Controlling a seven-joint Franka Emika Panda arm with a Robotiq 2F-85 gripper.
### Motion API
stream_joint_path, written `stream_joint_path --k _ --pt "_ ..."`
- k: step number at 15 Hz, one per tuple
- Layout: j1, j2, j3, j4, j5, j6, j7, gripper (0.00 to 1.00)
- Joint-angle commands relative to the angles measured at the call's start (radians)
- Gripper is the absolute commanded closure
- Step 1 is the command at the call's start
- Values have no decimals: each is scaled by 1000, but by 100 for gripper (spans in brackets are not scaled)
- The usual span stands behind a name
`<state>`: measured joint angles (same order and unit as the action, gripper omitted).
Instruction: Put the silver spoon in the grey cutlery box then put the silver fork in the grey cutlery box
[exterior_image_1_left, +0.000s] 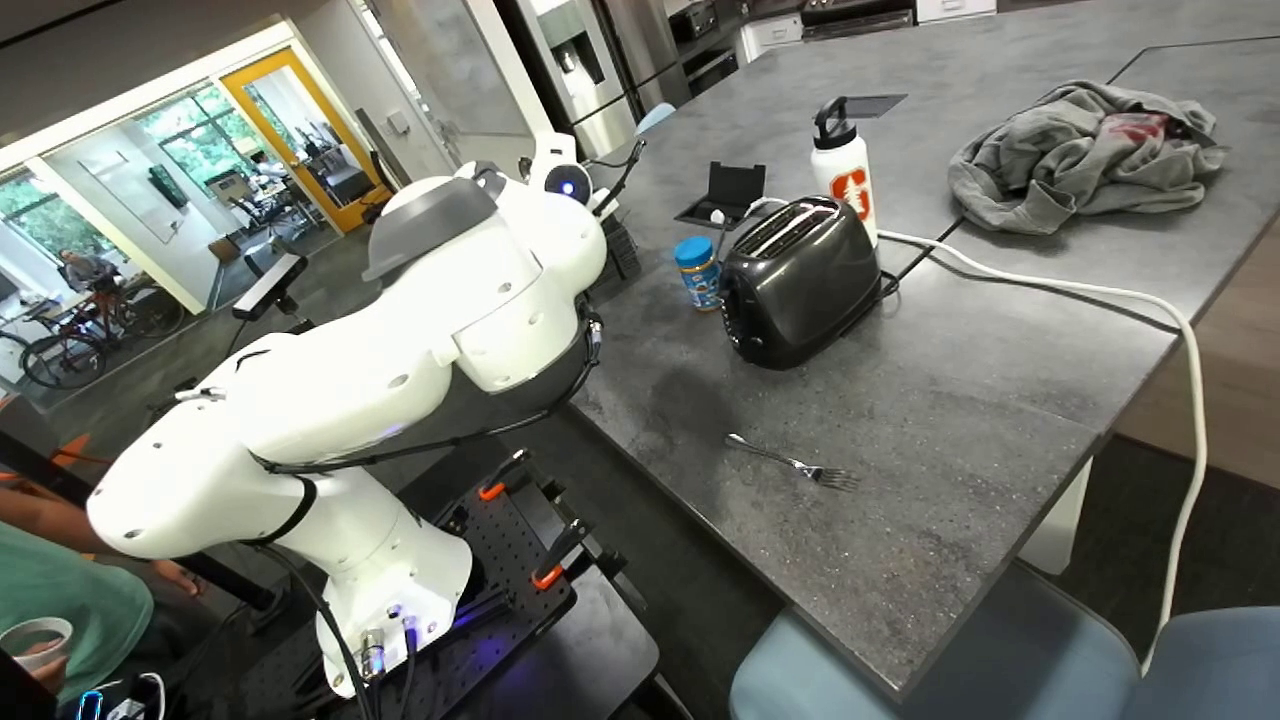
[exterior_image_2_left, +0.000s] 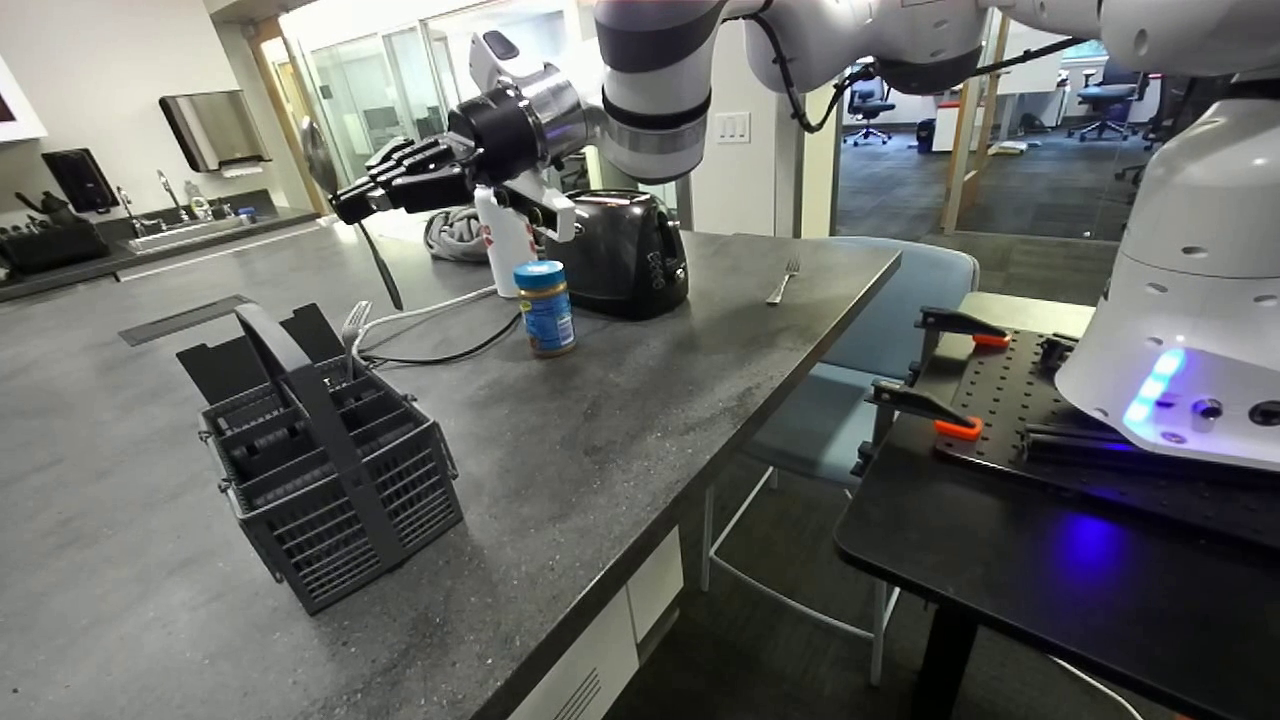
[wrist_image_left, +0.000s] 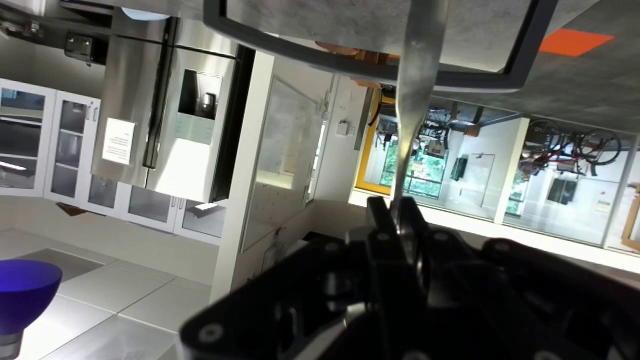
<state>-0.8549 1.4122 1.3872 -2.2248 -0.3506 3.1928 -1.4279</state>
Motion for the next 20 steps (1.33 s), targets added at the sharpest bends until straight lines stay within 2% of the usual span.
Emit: stream_joint_path --k 1,10,11,12,20 --pt "30 11 -12 35 -21 7 44 98" --pt "171 71 -46 211 -28 -7 49 98" --pt "179 81 -49 223 -32 -7 44 98" --pt "182 54 -45 211 34 7 1 98" --pt "187 59 -52 219 100 1 -43 98"
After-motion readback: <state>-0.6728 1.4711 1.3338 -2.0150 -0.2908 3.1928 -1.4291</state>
